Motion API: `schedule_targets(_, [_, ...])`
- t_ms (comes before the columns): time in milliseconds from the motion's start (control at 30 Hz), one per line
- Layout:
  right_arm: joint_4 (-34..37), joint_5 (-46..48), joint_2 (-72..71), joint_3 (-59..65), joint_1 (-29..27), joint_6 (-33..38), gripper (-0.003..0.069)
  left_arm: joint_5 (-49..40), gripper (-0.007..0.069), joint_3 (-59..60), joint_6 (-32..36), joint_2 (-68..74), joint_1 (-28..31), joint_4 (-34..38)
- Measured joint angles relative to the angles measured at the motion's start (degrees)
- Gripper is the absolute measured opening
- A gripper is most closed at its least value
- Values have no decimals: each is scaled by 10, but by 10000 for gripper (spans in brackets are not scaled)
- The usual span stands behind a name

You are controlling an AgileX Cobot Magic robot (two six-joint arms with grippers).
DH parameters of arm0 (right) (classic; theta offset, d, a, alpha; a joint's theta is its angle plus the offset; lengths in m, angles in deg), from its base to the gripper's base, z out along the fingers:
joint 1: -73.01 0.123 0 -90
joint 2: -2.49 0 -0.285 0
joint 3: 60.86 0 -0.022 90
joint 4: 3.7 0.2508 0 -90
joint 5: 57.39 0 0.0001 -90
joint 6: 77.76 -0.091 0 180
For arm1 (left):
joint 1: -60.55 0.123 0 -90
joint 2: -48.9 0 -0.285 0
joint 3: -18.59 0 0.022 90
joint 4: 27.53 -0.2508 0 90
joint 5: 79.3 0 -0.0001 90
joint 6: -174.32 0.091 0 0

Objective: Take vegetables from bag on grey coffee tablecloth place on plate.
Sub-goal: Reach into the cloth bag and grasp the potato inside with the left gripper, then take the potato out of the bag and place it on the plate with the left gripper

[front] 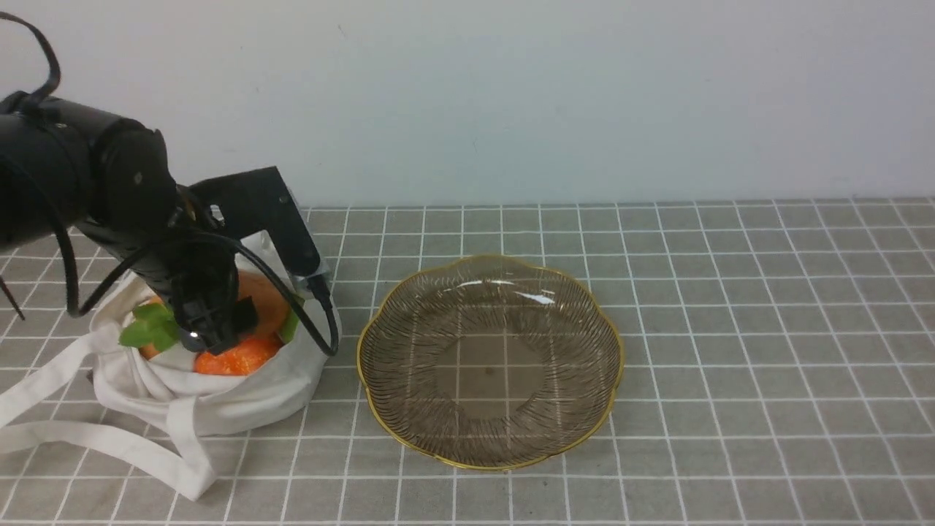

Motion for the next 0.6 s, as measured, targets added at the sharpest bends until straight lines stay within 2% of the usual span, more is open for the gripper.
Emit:
schedule_targets(233, [0,0,0,0,0,0,-15,3,681,0,-27,36,0,-32])
schedule_targets(300, [0,0,0,0,0,0,-15,3,648,0,-28,40,-1,-32])
schedule_targets(400, [0,0,0,0,0,0,-15,-5,542,0,-34,37,-9,-37])
schedule_targets(600, [0,0,0,0,0,0,-15,-42,542,0,-67,-7,-41,-38])
